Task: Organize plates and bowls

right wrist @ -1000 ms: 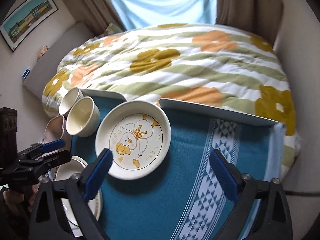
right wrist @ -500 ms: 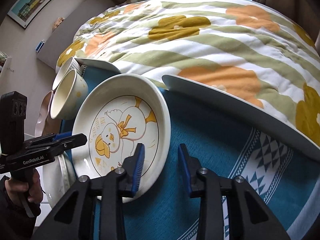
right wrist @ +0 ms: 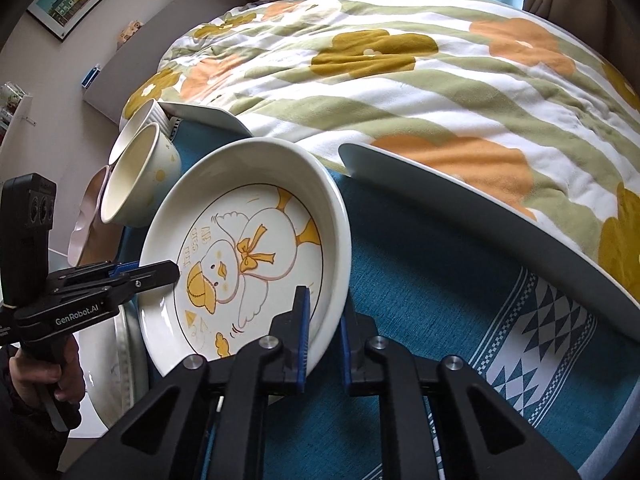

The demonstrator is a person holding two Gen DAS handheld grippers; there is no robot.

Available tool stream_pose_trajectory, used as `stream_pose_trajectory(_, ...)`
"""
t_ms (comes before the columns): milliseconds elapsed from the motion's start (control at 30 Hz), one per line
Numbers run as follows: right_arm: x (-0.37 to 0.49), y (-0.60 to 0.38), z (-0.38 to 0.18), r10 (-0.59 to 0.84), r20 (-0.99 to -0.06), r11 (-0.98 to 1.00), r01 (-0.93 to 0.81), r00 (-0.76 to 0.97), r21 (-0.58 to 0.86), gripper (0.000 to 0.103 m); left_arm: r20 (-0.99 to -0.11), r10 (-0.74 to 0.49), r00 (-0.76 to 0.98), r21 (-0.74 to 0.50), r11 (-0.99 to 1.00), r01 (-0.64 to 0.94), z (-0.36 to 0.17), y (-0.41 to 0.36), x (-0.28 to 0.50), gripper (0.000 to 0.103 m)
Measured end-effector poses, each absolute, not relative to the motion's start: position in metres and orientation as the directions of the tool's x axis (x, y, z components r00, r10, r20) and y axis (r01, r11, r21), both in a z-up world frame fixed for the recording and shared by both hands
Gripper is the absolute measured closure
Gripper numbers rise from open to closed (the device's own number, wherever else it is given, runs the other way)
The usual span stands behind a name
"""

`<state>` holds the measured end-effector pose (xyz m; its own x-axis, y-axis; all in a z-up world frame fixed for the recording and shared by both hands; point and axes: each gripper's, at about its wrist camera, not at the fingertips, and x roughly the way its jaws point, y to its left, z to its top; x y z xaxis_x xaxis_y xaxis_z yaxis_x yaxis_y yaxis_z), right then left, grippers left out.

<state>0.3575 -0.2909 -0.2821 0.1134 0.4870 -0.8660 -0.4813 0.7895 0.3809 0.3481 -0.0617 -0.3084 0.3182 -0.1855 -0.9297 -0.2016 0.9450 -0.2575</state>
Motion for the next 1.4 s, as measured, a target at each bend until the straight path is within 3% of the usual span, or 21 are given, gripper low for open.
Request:
stream_pose_trajectory(433, 0.323, -0.292, -0.221, 0.49, -0.835, 0.805, -0.499, 0.252, 0.322, 0.09, -0.892, -0.161, 0.422, -0.226, 0.968, -0.108, -0.238, -0.061, 0.329, 0.087)
stream_pose_trajectory(767, 0.248, -0.27, -0.174, 0.45, -0.817, 0.867, -0.395, 0.36, 0.304, 0.09, -0.867, -0.221, 0.446, -0.222, 0.974, 0.051, -0.188, -0.031, 0.274, 0.087)
stream_pose_trajectory(1400, 0.124, -0.203, -0.22, 0.309, -0.888, 0.951, -0.125, 0.341, 0.283, 0.09, -0.916, -0.292, 0.274, -0.24, 0.948, 0.207, -0.245, 0.032, 0.19, 0.087)
